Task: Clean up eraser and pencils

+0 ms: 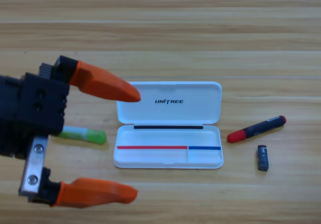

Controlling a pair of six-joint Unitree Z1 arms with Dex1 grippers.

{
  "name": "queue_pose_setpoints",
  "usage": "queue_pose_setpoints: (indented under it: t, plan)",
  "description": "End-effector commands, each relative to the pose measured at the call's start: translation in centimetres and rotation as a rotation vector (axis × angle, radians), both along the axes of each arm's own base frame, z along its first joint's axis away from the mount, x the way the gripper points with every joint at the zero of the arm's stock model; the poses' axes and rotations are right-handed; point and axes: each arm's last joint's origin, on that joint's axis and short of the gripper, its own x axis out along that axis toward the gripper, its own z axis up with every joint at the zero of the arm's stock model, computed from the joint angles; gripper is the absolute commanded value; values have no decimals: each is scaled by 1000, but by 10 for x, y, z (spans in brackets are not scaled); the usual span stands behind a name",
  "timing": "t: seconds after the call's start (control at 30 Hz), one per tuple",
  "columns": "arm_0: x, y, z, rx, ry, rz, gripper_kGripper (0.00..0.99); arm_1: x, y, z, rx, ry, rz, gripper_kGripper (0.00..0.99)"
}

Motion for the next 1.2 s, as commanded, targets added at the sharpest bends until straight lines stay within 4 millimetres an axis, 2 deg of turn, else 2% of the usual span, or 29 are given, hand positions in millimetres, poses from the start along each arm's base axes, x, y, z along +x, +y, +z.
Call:
queue_pose_setpoints:
  t: [0.03,0.4,0.6,0.73,0.93,1.1,1.2]
  plan:
    - [-2,-7,-16,74,-15,-36,934,0,6,-9,-20,28,32,986]
    - [-2,-4,-14,79,-32,-35,937,0,6,-11,-23,38,32,986]
    - [-1,-7,-15,98,-25,-32,937,7,12,-10,-42,94,-9,986]
    - [-1,-7,-16,101,-24,-32,937,33,20,-4,-135,151,-163,980]
    - [-2,-6,-14,104,-24,-31,937,78,42,-10,-326,211,-548,977]
    - [5,-3,1,165,-129,49,939,94,58,-33,-409,328,-583,977]
    - [21,8,12,223,-201,139,940,103,70,-48,-427,417,-600,979]
